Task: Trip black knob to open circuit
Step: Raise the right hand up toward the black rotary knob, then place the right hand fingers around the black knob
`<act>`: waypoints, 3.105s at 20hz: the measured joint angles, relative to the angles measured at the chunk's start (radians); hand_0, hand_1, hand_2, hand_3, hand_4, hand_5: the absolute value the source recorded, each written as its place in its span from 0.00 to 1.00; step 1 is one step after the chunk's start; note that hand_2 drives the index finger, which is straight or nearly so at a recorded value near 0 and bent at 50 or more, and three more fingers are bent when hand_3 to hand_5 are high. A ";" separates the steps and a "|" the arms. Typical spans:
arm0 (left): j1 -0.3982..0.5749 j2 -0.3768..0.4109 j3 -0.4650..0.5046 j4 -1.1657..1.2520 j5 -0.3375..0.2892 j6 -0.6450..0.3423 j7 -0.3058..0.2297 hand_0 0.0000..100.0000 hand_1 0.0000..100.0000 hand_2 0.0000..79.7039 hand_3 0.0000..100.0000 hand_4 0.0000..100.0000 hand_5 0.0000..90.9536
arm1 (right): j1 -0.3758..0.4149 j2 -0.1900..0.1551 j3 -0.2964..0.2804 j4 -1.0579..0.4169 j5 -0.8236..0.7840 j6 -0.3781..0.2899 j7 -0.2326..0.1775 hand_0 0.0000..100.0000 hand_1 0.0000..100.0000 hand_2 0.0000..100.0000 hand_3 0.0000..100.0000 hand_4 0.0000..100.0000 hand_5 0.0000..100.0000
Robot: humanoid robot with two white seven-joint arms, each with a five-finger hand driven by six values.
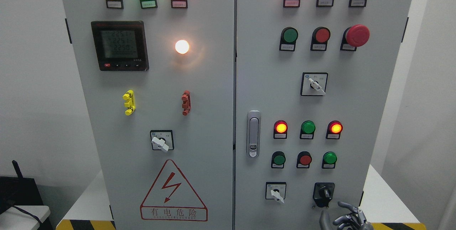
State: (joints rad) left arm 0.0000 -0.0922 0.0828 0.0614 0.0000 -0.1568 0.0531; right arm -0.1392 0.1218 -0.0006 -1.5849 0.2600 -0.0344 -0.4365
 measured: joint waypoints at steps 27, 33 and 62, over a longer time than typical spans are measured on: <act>0.000 0.000 0.000 0.000 0.000 0.000 0.000 0.12 0.39 0.00 0.00 0.00 0.00 | -0.062 0.005 0.000 0.065 0.017 0.023 -0.015 0.24 0.81 0.41 0.78 0.85 0.90; 0.000 0.000 0.000 0.000 0.000 0.000 0.000 0.12 0.39 0.00 0.00 0.00 0.00 | -0.071 0.005 0.000 0.072 0.018 0.026 -0.018 0.25 0.81 0.41 0.78 0.85 0.90; 0.000 0.000 0.000 0.000 0.000 0.000 0.000 0.12 0.39 0.00 0.00 0.00 0.00 | -0.085 0.006 0.000 0.080 0.019 0.042 -0.013 0.27 0.83 0.46 0.79 0.85 0.90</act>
State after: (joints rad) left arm 0.0000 -0.0922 0.0829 0.0614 0.0000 -0.1568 0.0531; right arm -0.2241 0.1273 -0.0001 -1.5053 0.2790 0.0074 -0.4498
